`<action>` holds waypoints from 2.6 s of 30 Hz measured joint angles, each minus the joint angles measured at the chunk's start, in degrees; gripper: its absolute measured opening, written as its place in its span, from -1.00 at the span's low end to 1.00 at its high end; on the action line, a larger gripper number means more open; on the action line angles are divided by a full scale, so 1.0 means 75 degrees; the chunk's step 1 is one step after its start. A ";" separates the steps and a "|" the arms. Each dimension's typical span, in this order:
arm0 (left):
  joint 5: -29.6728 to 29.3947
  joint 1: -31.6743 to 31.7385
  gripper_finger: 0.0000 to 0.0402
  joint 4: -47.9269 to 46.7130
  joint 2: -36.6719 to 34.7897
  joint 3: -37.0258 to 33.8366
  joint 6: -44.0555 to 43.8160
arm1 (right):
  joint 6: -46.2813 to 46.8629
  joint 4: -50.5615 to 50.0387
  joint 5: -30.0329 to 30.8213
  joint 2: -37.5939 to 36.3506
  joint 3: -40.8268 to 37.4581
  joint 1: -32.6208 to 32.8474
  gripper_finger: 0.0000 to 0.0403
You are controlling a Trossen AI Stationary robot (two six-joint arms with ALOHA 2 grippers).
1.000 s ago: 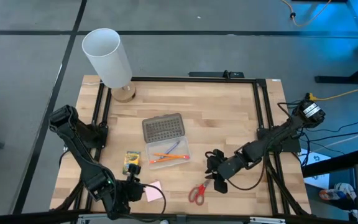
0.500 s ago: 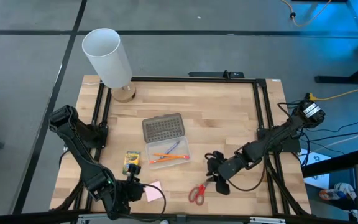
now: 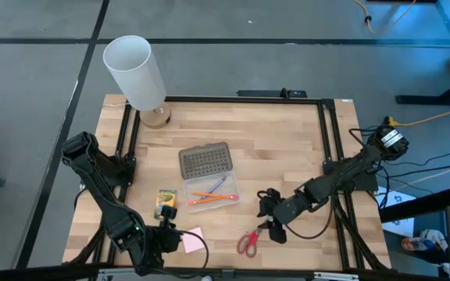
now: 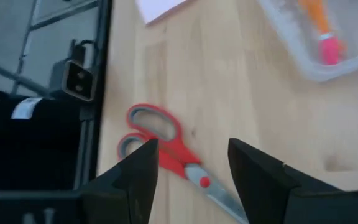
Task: Pack school essentials
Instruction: Put the red scissors into the gray supply box
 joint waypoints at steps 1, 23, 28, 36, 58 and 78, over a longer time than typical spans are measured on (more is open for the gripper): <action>0.0000 0.0002 -0.65 0.0000 0.0000 0.0000 0.0000 | -0.0108 0.0109 -0.0196 0.0064 0.0000 0.0005 -0.03; -0.0195 0.0017 -0.65 -0.0003 0.0000 0.0000 0.0000 | -0.3796 -0.4168 -0.0668 0.3544 0.3946 0.0093 -0.03; -0.0198 0.0017 -0.65 -0.0003 0.0000 0.0000 0.0006 | -0.3865 -0.4462 -0.1012 0.4029 0.4249 0.0093 -0.03; -0.0198 0.0017 -0.65 -0.0003 -0.0002 0.0000 0.0007 | -0.3995 -0.4493 -0.0942 0.4529 0.4336 0.0094 -0.03; -0.0201 0.0017 -0.65 -0.0003 -0.0001 0.0000 0.0012 | -0.5144 -0.3805 -0.0859 0.4549 0.4269 0.0090 -0.08; -0.0201 0.0017 -0.65 -0.0003 0.0000 0.0000 0.0015 | -0.2718 -0.3299 -0.0670 0.4598 0.4287 -0.0154 -0.44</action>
